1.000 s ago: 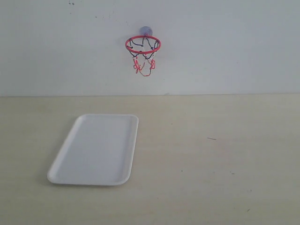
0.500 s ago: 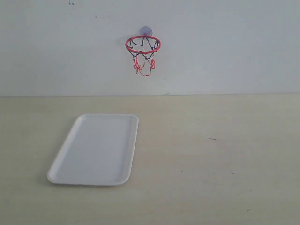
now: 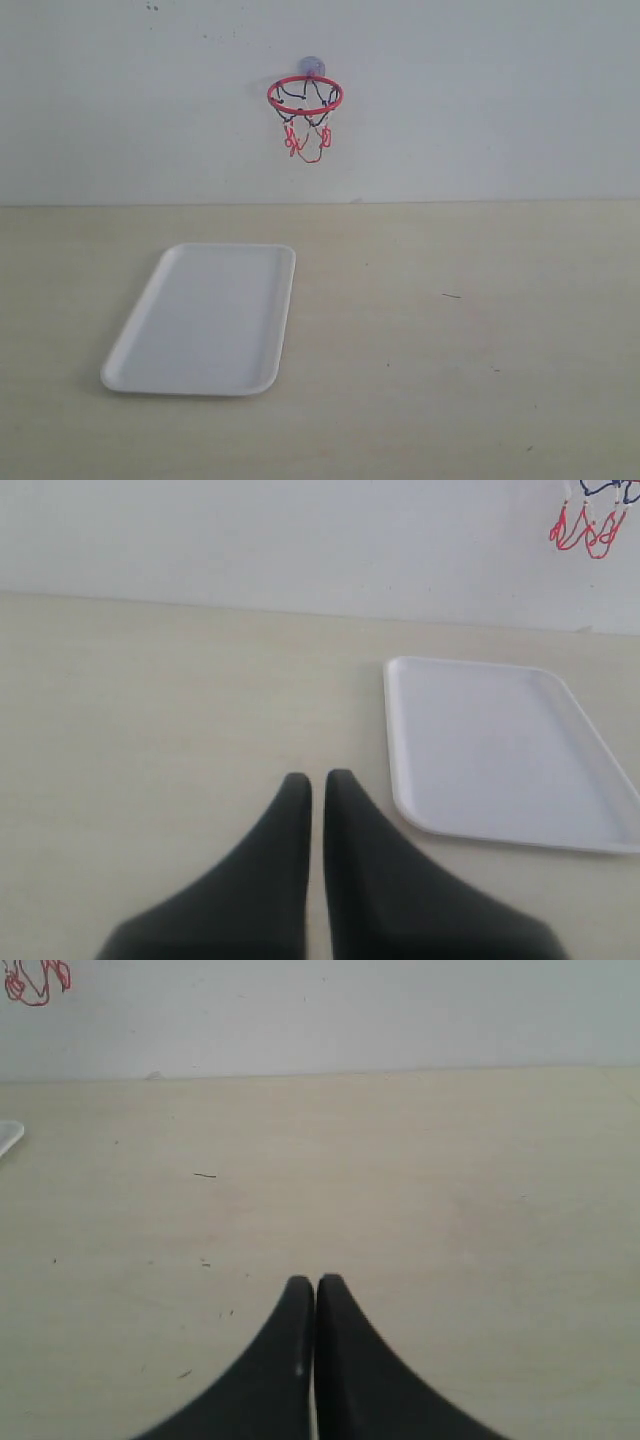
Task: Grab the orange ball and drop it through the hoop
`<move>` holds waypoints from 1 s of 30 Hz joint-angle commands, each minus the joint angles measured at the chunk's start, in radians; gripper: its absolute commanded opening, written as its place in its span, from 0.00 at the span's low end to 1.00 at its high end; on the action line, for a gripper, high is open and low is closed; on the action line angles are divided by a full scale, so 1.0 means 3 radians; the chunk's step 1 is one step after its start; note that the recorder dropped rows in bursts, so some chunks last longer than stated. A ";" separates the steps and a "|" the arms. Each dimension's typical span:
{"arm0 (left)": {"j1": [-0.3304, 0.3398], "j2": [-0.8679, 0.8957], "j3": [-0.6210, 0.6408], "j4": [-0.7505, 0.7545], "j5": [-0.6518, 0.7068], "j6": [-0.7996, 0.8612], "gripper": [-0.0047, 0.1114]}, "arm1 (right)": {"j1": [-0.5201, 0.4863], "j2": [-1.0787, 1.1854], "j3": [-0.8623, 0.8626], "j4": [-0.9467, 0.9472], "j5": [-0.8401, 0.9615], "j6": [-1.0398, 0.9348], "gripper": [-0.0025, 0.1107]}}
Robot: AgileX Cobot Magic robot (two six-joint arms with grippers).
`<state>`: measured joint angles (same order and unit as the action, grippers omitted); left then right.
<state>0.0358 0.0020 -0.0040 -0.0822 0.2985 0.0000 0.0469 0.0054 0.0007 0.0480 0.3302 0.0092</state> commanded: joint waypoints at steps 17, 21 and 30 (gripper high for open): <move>0.0009 -0.0007 0.0013 -0.0012 -0.0026 -0.0023 0.08 | 0.0338 -0.0018 -0.0002 -0.0026 0.0001 -0.0031 0.02; 0.0009 -0.0007 0.0013 -0.0012 -0.0026 -0.0023 0.08 | 0.0338 -0.0018 -0.0002 -0.0026 0.0001 -0.0031 0.02; 0.0009 -0.0007 0.0013 -0.0012 -0.0026 -0.0023 0.08 | 0.0338 -0.0018 -0.0002 -0.0026 0.0001 -0.0031 0.02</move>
<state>0.0358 0.0020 -0.0040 -0.0822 0.2985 0.0000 0.1480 0.0054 0.0007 0.0480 0.3343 0.0000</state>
